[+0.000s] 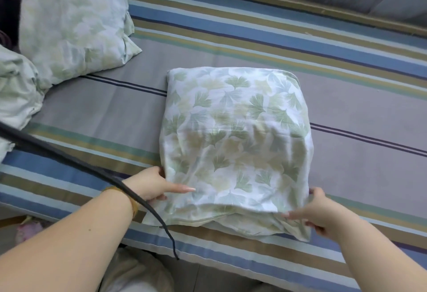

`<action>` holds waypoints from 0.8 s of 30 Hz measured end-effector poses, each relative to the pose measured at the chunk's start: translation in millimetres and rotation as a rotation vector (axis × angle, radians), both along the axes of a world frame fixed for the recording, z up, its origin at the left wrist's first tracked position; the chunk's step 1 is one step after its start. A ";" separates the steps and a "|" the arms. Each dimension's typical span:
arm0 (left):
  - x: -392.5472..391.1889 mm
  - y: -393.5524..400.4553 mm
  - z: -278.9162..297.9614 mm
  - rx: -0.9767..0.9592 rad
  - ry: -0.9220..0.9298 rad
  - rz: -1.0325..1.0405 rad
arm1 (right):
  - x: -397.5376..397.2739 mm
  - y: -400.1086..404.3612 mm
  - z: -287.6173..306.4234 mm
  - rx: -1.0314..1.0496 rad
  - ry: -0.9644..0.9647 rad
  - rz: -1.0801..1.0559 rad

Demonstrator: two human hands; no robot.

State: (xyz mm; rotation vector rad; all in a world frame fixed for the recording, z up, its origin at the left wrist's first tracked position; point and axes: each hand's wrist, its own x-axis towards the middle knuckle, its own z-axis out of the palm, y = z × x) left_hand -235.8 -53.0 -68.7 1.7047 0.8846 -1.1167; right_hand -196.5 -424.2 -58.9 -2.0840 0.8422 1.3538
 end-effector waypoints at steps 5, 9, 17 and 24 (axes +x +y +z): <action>43.0 -1.5 9.5 -0.234 -0.092 0.742 | 53.4 17.5 15.4 0.270 -0.223 -0.320; 51.5 -2.1 5.5 -0.404 -0.100 0.921 | 72.9 41.0 7.0 0.503 -0.173 -0.659; 58.7 -13.4 -25.0 -0.533 -0.115 1.091 | 86.2 53.4 -24.5 0.584 -0.138 -1.147; 102.2 -25.6 4.4 -0.597 -0.400 1.060 | 113.8 82.0 -3.7 0.767 -0.334 -1.313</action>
